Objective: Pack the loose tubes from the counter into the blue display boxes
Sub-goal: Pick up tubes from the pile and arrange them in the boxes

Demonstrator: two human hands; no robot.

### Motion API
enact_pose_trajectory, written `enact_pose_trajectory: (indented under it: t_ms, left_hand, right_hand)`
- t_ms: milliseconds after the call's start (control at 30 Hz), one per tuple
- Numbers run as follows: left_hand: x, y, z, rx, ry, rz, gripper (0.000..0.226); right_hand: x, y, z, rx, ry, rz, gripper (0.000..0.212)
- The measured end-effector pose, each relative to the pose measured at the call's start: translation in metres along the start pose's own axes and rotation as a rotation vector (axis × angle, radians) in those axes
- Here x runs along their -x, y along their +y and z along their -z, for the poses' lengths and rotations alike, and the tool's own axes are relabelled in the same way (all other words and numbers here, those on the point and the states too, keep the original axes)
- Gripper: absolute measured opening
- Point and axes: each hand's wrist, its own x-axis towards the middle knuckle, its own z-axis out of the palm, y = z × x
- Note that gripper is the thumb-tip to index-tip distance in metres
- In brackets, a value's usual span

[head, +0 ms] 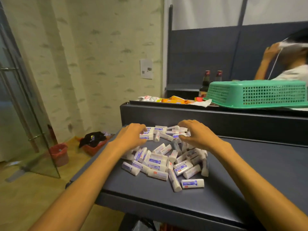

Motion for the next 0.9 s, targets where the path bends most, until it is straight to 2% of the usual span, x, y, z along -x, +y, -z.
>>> enact_pose_trajectory:
  t_ms: [267,600,800,900]
  left_hand:
    - [-0.038,-0.015,-0.020,0.012,-0.097,-0.143,0.023]
    - [-0.045,-0.016,-0.027,-0.037,-0.117,-0.203,0.024]
    - [-0.045,-0.012,-0.018,0.175,-0.079,-0.219,0.033]
    - [-0.045,-0.007,-0.010,0.330,-0.017,-0.230,0.030]
  right_hand:
    - [0.000,-0.001,-0.011,0.017,0.030,-0.146,0.047]
    - [0.005,0.012,-0.007,0.014,0.053,-0.217,0.041]
    - [0.002,0.015,0.002,-0.007,0.054,-0.187,0.043]
    - [0.001,0.016,0.005,-0.021,0.049,-0.178,0.044]
